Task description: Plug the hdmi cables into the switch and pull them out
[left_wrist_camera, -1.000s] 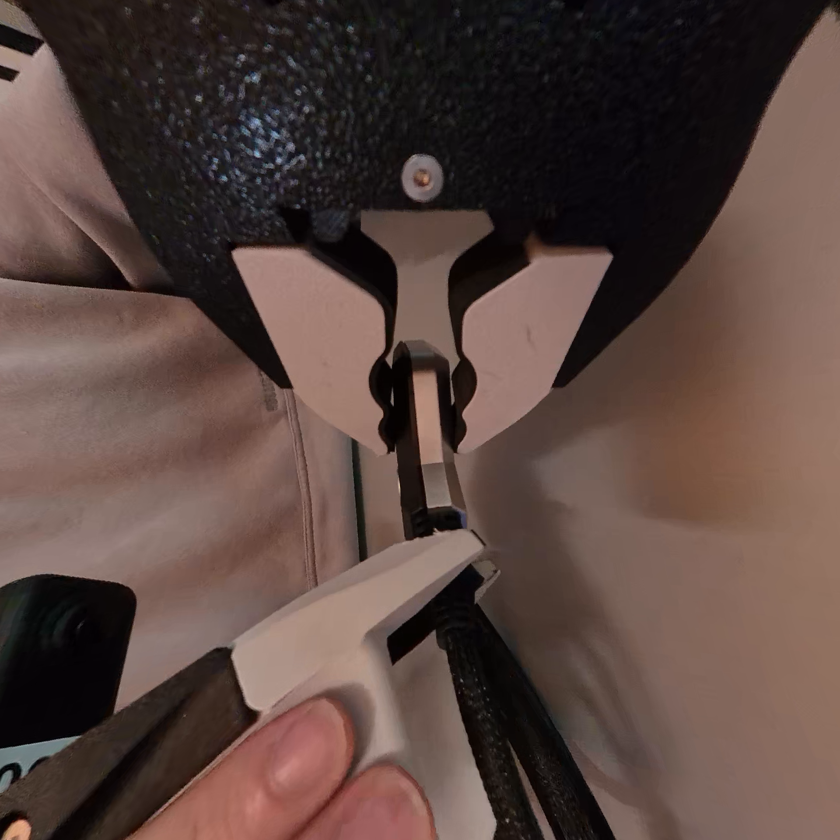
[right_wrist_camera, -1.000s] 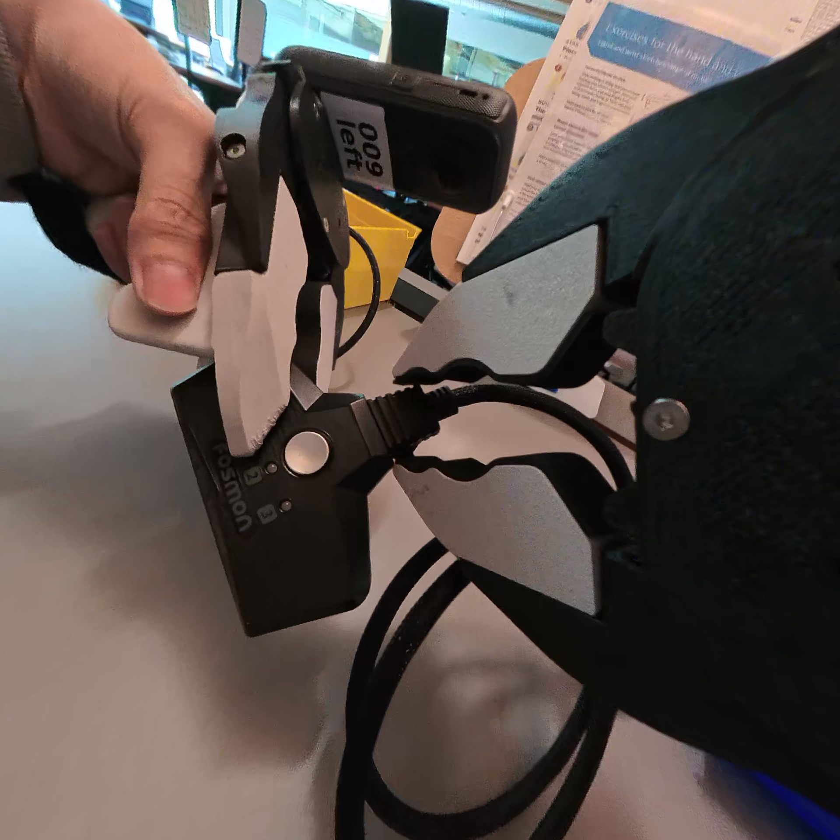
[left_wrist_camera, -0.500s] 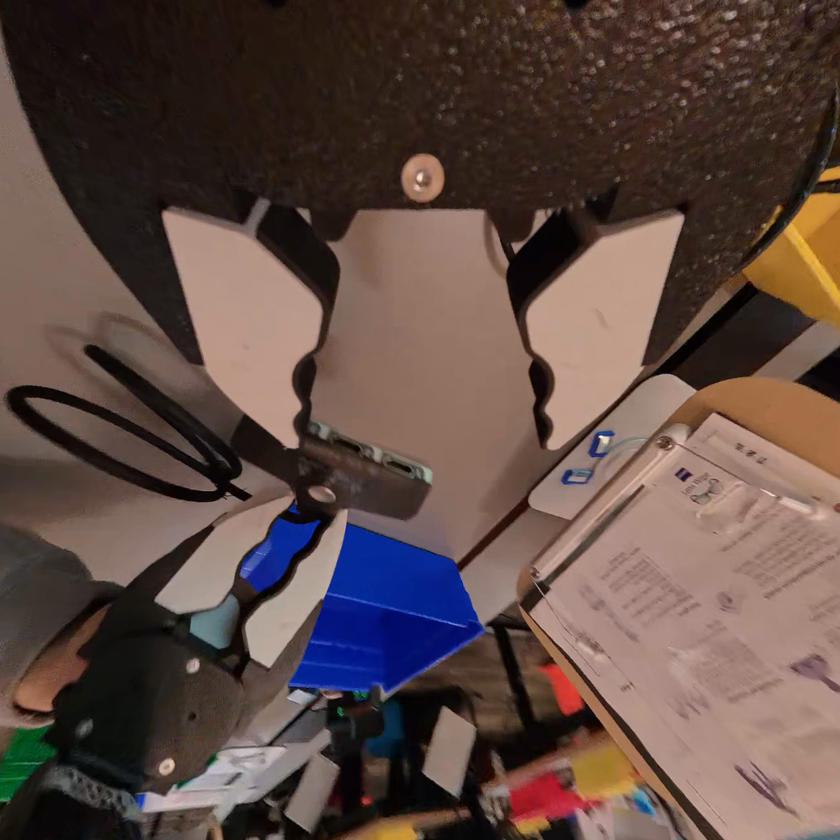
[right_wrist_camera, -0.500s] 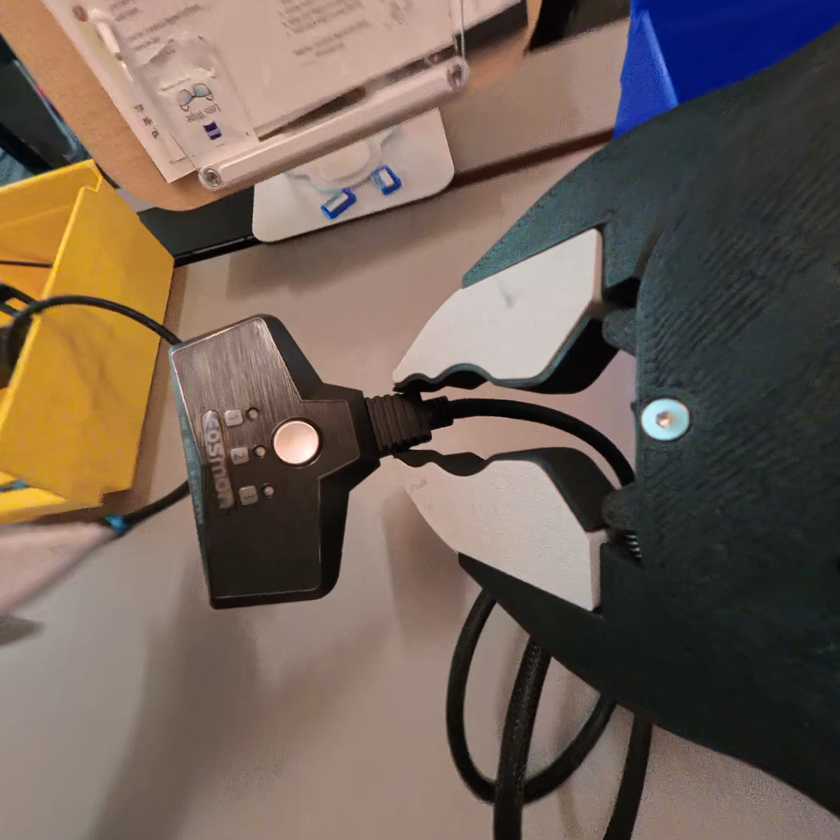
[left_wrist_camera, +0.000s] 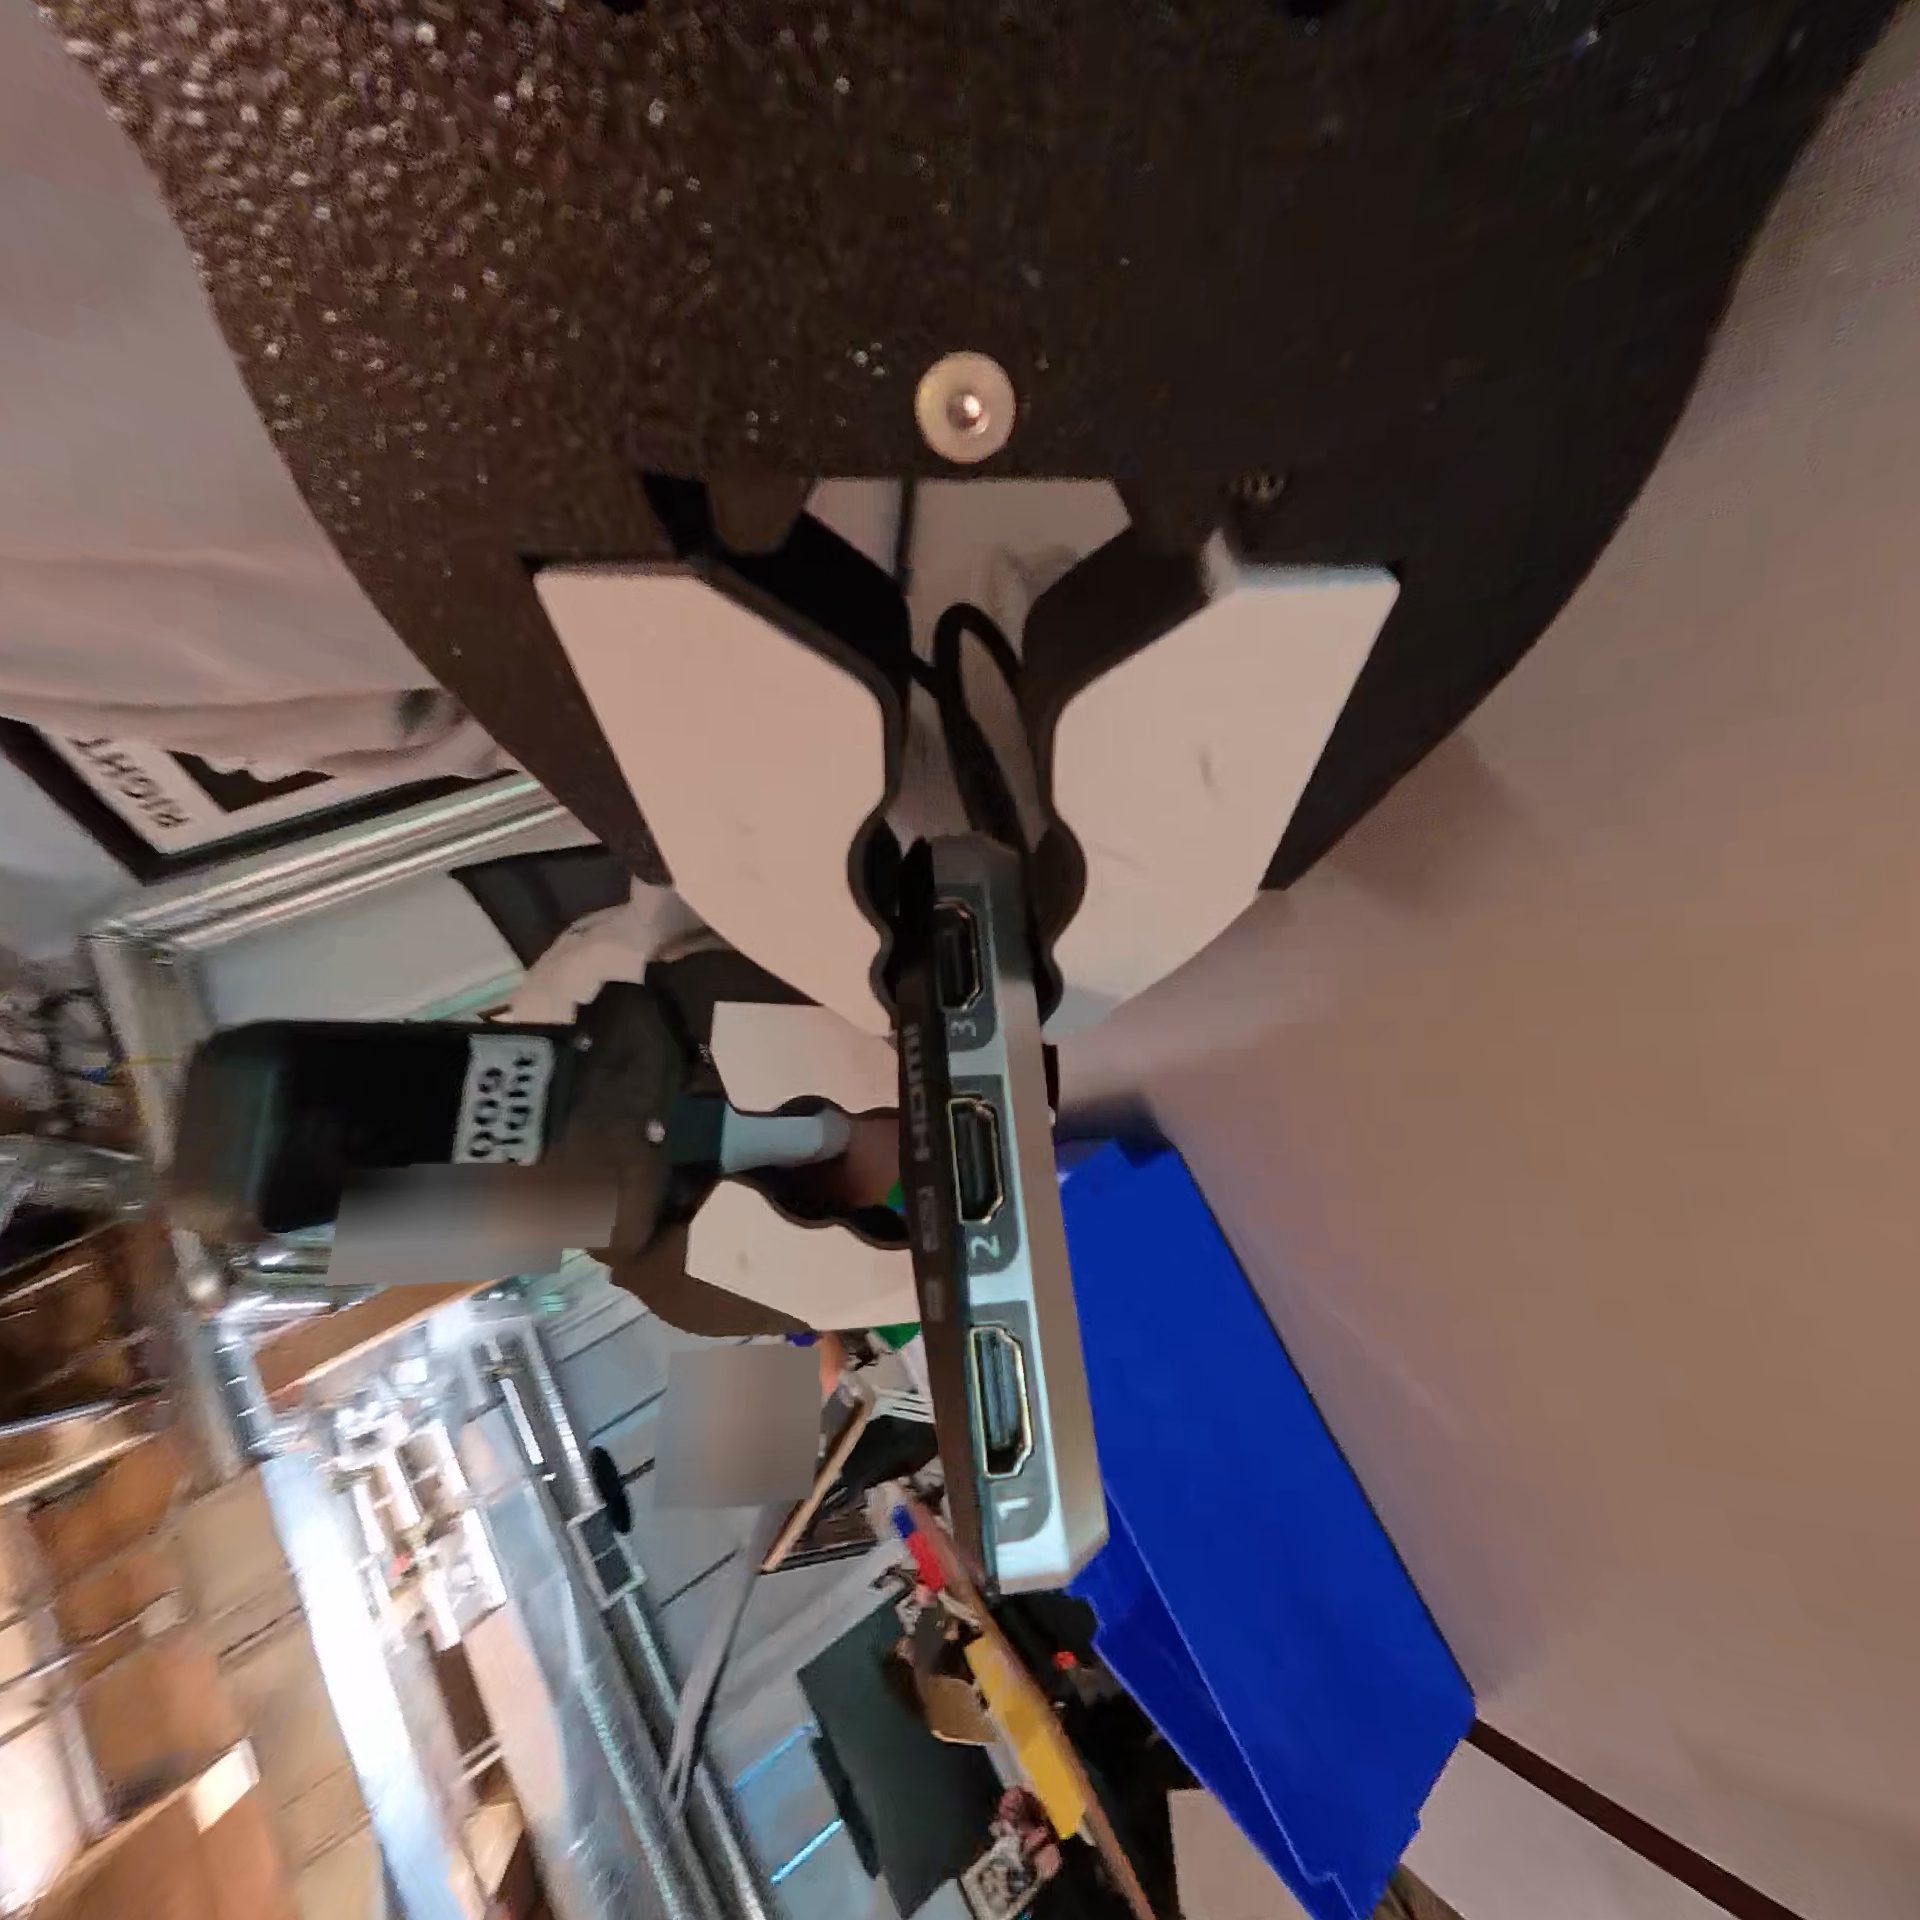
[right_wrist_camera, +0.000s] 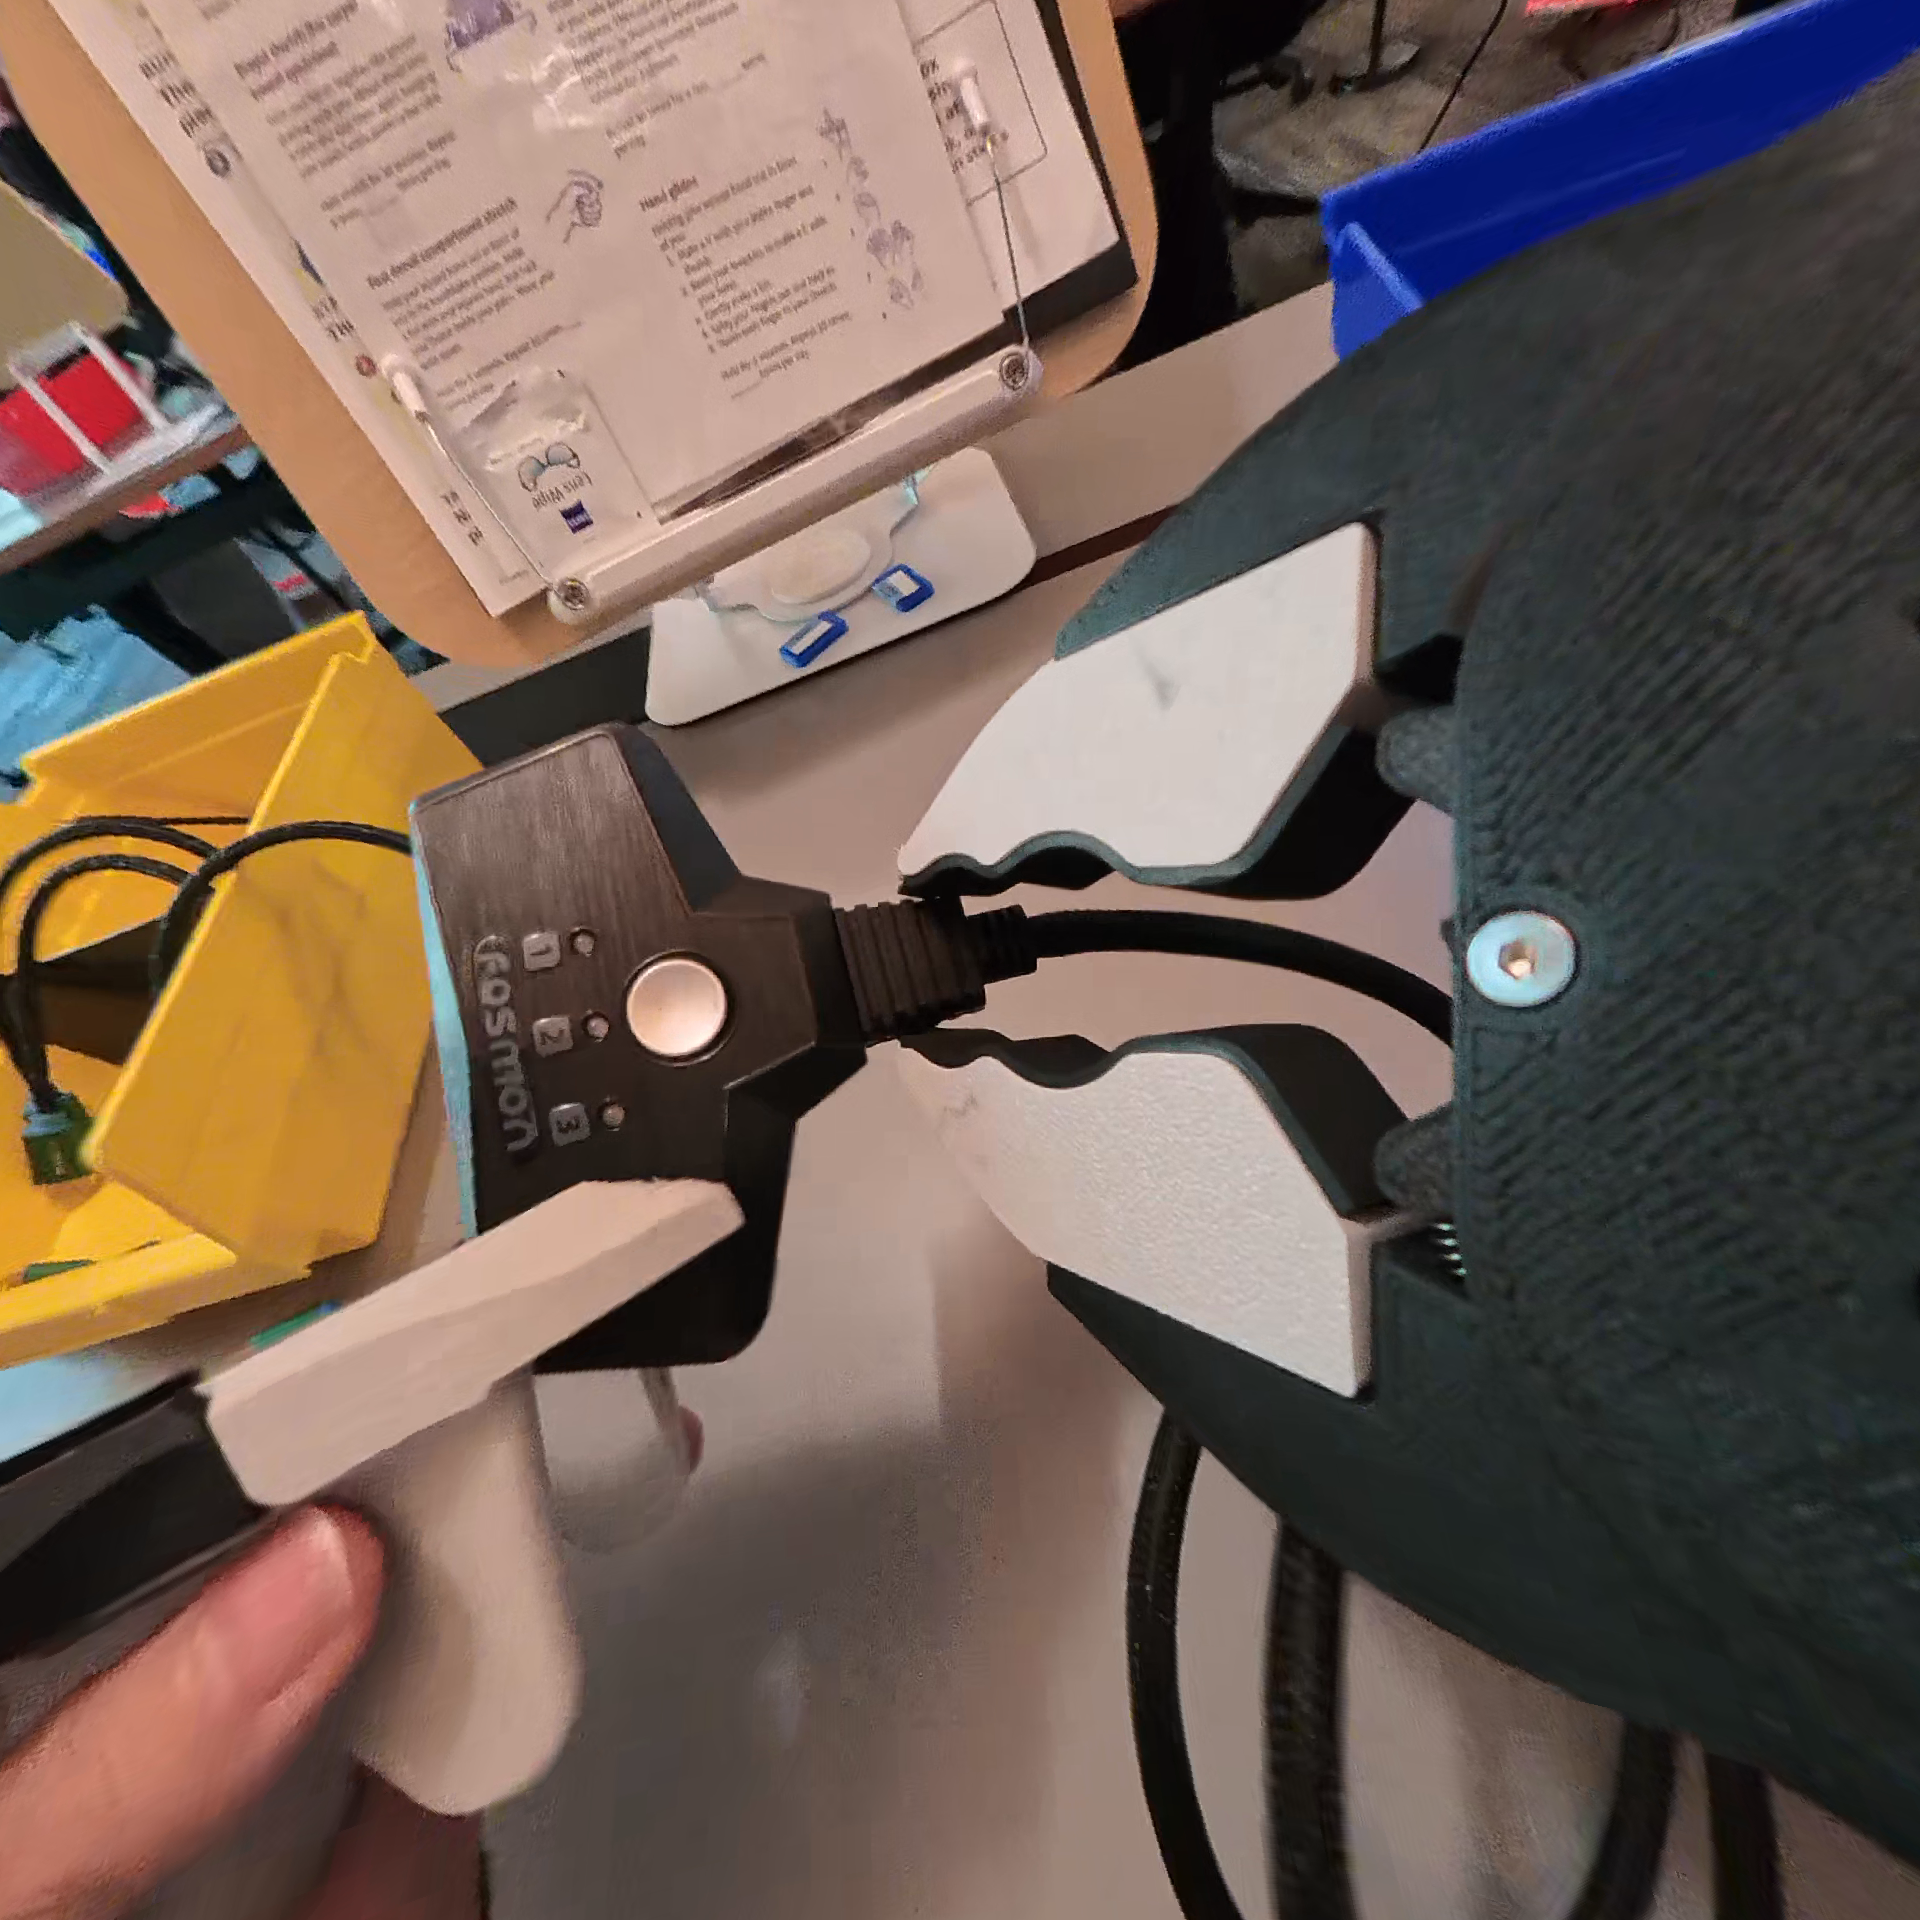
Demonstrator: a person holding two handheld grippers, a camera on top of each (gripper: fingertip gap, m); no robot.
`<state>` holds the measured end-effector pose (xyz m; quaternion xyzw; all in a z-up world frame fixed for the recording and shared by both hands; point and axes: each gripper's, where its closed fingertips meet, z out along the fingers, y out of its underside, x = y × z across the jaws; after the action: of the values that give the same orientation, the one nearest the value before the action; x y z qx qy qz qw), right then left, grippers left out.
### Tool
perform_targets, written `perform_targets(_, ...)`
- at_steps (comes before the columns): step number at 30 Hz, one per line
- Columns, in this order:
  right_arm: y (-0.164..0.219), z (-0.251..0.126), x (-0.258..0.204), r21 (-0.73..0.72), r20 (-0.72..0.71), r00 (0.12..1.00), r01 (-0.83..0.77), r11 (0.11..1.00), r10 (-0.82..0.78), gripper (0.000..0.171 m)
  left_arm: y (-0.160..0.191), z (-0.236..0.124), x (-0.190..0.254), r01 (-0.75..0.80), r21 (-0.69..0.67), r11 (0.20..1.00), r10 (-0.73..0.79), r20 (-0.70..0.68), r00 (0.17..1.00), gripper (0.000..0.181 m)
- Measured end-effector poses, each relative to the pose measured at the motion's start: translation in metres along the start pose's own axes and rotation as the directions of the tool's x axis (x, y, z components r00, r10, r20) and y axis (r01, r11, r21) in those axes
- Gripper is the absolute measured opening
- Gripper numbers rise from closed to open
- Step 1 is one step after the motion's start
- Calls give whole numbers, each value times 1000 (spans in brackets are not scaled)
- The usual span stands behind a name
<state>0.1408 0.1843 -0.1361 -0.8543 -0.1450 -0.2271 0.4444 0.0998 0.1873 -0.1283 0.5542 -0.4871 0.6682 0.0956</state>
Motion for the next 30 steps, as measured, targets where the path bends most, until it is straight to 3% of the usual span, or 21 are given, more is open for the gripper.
perform_targets(1, -1, -1, -1, 49, 20, 1000, -16, 999, 15, 24, 1, 0, 1, 28, 0, 1000, -28, -30, 999, 20)
perform_targets(5, -17, -18, -6, 358, 140, 990, -17, 934, -35, 24, 1, -6, 23, 260, 4, 966, -247, -300, 921, 20)
perform_targets(8, -32, -34, -8, 501, 235, 972, -139, 854, 21, 28, -1, -4, 37, 366, 6, 931, -326, -438, 838, 20)
perform_targets(15, -37, -46, -1, 596, 199, 978, -172, 785, 64, 35, -3, 2, 40, 459, 44, 888, -389, -461, 798, 20)
perform_targets(18, -44, -59, 7, 656, 232, 966, -244, 714, 117, 36, -10, -2, 43, 507, 67, 859, -412, -497, 764, 20)
perform_targets(24, -48, -63, 11, 671, 281, 942, -330, 664, 184, 29, -12, 0, 51, 492, 85, 866, -399, -474, 785, 20)
perform_targets(30, -44, -59, 8, 671, 238, 957, -286, 684, 166, 35, -6, 4, 53, 440, 63, 896, -384, -385, 839, 20)
